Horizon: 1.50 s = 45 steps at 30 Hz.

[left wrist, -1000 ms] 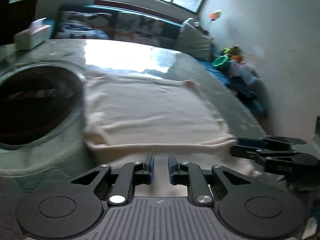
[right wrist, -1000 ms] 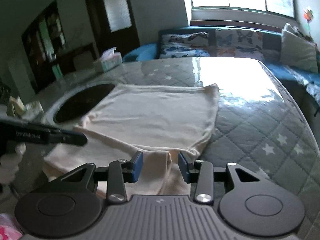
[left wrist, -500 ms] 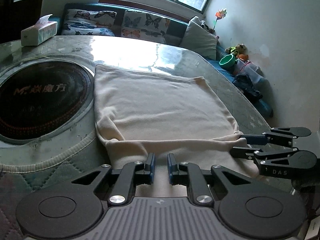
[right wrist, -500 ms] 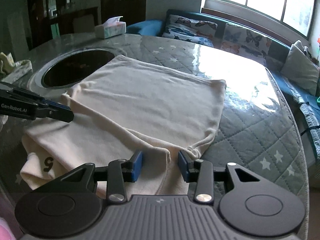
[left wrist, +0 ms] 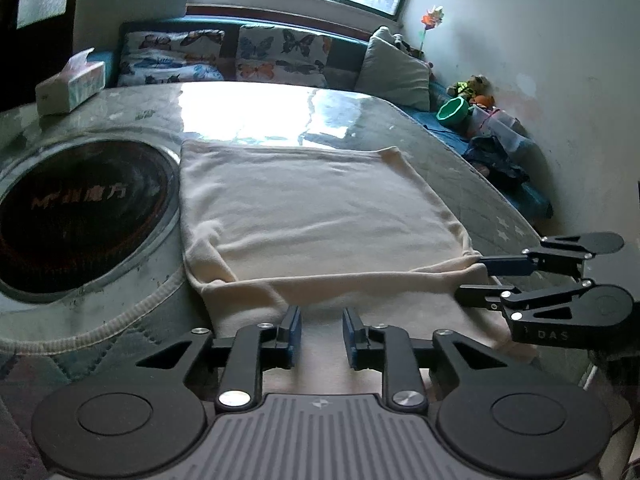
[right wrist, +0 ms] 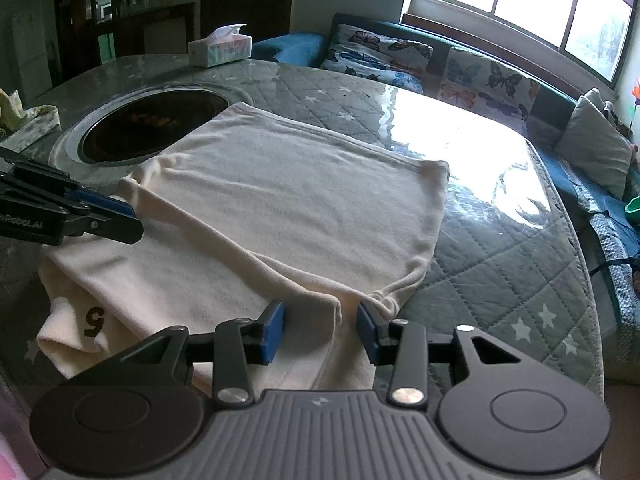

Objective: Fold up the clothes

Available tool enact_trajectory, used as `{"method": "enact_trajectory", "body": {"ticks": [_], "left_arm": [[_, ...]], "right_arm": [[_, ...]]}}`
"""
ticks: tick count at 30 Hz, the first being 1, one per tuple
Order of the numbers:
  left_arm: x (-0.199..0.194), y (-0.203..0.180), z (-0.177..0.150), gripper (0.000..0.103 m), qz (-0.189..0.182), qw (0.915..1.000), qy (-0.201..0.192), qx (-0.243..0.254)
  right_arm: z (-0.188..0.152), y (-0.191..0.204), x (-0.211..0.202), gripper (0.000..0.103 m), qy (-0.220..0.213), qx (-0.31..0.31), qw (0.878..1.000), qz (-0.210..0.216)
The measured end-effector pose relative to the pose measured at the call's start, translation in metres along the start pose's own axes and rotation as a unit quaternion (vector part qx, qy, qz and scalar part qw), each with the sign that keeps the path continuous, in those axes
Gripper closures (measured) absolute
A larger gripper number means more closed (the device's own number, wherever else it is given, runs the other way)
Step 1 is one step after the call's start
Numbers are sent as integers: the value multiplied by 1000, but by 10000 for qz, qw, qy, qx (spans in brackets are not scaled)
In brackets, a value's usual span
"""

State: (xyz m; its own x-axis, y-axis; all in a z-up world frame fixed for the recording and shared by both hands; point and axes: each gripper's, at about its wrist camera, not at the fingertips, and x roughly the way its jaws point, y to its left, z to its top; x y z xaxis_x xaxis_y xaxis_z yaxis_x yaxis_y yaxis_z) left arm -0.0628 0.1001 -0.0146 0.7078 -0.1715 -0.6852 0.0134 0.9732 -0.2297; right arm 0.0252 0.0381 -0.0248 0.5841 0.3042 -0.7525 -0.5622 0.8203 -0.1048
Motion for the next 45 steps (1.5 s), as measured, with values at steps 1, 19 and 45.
{"method": "enact_trajectory", "body": {"ticks": [1, 19, 45], "left_arm": [[0, -2, 0, 78, 17, 10000, -4, 62], [3, -9, -3, 65, 53, 9995, 115, 295], [8, -25, -4, 52, 294, 9974, 262, 608]], "right_arm": [[0, 0, 0, 60, -1, -7, 10000, -6], [-2, -6, -9, 52, -119, 66, 9998, -110], [-25, 13, -23, 51, -309, -8, 9990, 313]]}}
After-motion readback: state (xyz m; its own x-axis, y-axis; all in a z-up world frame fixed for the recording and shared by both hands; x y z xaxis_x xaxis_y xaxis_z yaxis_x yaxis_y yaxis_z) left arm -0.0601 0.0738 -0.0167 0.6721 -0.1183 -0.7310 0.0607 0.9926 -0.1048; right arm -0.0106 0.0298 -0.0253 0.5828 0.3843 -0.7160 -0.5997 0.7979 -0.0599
